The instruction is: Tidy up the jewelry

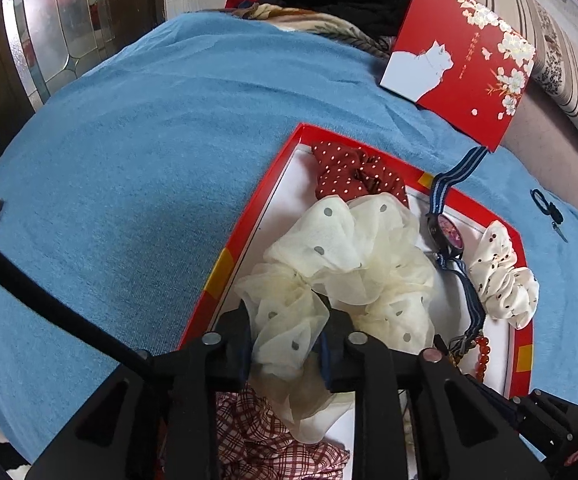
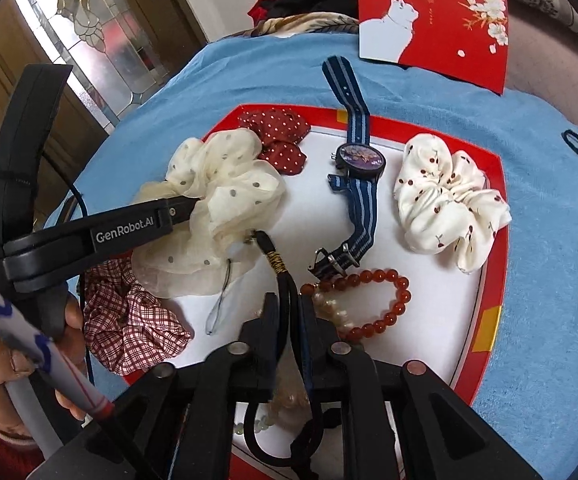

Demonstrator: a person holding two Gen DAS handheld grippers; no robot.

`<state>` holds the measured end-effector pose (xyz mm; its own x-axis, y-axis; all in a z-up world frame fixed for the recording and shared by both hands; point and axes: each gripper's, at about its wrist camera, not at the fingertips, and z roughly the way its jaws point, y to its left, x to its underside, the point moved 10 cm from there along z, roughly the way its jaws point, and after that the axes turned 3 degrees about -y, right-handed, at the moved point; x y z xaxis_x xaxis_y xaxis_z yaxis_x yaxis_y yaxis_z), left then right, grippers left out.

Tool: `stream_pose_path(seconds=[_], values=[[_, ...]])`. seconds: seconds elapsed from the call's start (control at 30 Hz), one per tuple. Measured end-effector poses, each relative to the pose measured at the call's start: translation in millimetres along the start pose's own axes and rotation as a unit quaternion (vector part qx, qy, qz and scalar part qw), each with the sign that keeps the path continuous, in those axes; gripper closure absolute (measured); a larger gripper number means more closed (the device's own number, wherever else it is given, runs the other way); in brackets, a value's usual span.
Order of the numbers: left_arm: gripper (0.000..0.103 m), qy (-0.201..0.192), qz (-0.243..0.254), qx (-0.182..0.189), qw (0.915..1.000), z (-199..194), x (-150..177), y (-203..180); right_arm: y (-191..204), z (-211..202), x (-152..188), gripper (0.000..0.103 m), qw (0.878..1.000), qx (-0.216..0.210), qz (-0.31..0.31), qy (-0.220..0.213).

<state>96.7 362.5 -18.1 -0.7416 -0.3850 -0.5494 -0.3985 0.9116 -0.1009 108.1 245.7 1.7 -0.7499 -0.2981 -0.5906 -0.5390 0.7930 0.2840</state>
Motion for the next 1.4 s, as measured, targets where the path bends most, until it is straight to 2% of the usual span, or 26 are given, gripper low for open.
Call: stream_pose_path(seconds=[0.1, 0.27, 0.37, 0.43, 0.47, 0.53, 0.57, 0.7, 0.77, 0.83, 0.97, 1.17, 1.4], values=[[0.067, -0.010, 0.003, 0.001, 0.9999, -8, 0, -4, 1, -11, -3, 0.061, 1.000, -0.001, -0.007, -0.013], [0.061, -0.038, 0.015, -0.006, 0.9991, -35, -2, -15, 2, -37, -2, 0.060, 0.999, 0.005, -0.022, -0.035], [0.052, -0.063, 0.022, -0.017, 0.9976, -58, -2, -20, -3, -56, 2, 0.060, 0.999, 0.011, -0.026, -0.045], [0.042, -0.090, 0.024, -0.033, 0.9951, -80, -2, -23, -7, -67, 4, 0.060, 0.998, 0.016, -0.026, -0.053], [0.038, -0.106, 0.024, -0.038, 0.9933, -91, -2, -25, -10, -74, 6, 0.060, 0.998, 0.019, -0.026, -0.056], [0.018, -0.145, 0.024, -0.052, 0.9878, -117, -2, -28, -20, -90, 13, 0.059, 0.997, 0.027, -0.024, -0.066], [0.014, -0.167, 0.026, -0.061, 0.9838, -131, -1, -30, -25, -97, 16, 0.058, 0.997, 0.033, -0.023, -0.070], [0.005, -0.223, 0.033, -0.094, 0.9698, -178, 8, -41, -45, -122, 32, 0.057, 0.995, 0.056, -0.019, -0.079], [0.005, -0.233, 0.038, -0.101, 0.9665, -195, 18, -48, -57, -135, 44, 0.055, 0.994, 0.068, -0.014, -0.082], [0.005, -0.236, 0.042, -0.094, 0.9662, -209, 29, -57, -64, -145, 53, 0.054, 0.994, 0.073, -0.009, -0.084], [0.004, -0.222, 0.033, -0.083, 0.9710, -222, 54, -71, -76, -163, 70, 0.053, 0.993, 0.082, 0.003, -0.090], [0.004, -0.183, 0.034, -0.079, 0.9793, -224, 89, -83, -77, -179, 84, 0.051, 0.991, 0.093, 0.007, -0.098], [0.004, -0.162, 0.036, -0.072, 0.9836, -224, 116, -89, -74, -185, 92, 0.048, 0.990, 0.098, 0.005, -0.104]])
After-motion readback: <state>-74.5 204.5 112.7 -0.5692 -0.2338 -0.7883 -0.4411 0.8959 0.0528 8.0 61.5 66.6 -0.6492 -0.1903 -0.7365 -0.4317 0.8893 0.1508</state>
